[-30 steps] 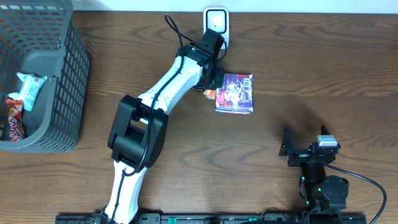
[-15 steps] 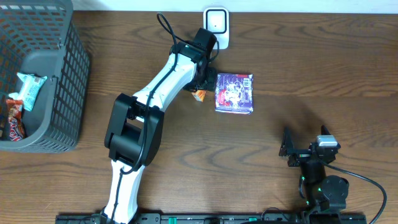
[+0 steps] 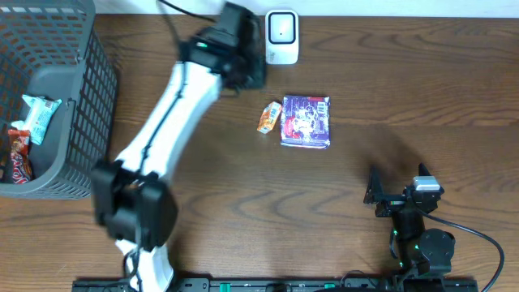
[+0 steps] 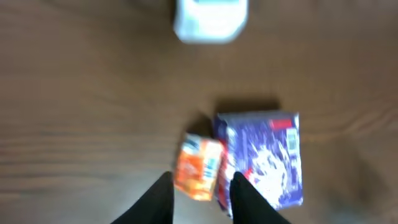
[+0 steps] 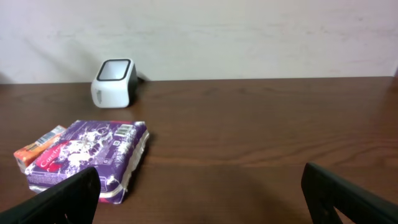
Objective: Scan the item barcode
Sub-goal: 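Release the orange package beside the purple package, then reach into the basket and grasp the mint-green package with the left gripper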
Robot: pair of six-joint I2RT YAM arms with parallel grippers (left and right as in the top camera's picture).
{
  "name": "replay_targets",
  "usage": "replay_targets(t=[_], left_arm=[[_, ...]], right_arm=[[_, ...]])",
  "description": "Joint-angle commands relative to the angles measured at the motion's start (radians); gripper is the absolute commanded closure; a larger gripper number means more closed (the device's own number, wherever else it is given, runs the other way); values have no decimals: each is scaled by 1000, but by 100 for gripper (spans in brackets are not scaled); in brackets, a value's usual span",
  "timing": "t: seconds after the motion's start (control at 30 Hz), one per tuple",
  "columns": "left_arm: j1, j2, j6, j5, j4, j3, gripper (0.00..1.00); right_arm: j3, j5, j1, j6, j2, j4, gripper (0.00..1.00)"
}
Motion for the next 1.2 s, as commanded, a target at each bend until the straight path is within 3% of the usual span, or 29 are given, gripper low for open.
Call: replay_targets(t=[0.0, 0.03, 0.1, 0.2, 0.3, 0.4, 0.53, 0.77, 0.9, 1.0, 1.17], left_arm=[[76, -76, 3, -112, -7, 20, 70], [99, -93, 3, -134, -11, 20, 66], [146, -116, 3, -170, -18, 20, 48], [230, -141, 8, -257, -24, 20, 44], [325, -158, 10, -356, -22, 20, 34], [443, -175, 8, -355, -13, 21, 30], [588, -215, 10, -206, 21, 21, 30], [756, -279, 10, 257, 170, 20, 30], [788, -293, 2, 321, 215, 20, 30], [809, -293, -17, 236, 203, 20, 35], [826, -280, -43, -217, 84, 18, 37]], right_arm=[[-2, 5, -15, 10, -5, -4, 1], [-2, 5, -15, 10, -5, -4, 1], [-2, 5, -15, 10, -5, -4, 1], [-2, 5, -15, 10, -5, -4, 1], [-2, 5, -15, 10, -5, -4, 1], [-2, 5, -15, 10, -5, -4, 1], [-2, 5, -15, 10, -5, -4, 1], [-2, 5, -15, 10, -5, -4, 1], [-2, 5, -15, 10, -5, -4, 1], [-2, 5, -15, 10, -5, -4, 1], [-2, 5, -15, 10, -5, -5, 1]])
